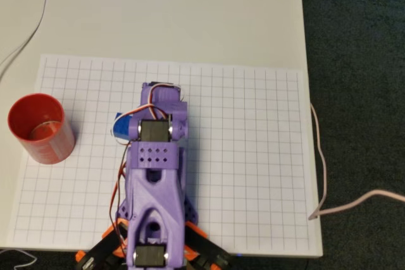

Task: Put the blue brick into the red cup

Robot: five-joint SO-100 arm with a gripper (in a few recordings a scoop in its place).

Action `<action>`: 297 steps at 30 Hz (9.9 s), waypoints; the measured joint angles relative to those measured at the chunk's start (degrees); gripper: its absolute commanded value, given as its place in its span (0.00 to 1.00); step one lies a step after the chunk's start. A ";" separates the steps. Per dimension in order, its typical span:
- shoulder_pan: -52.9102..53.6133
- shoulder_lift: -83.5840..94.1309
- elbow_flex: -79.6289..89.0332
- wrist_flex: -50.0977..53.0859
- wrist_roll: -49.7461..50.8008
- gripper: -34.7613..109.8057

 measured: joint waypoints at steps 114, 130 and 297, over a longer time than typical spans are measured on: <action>-28.83 -87.71 -51.24 28.30 39.81 0.66; -34.28 -100.99 -60.73 31.99 49.31 0.66; -36.39 -55.20 -58.36 4.57 29.88 0.24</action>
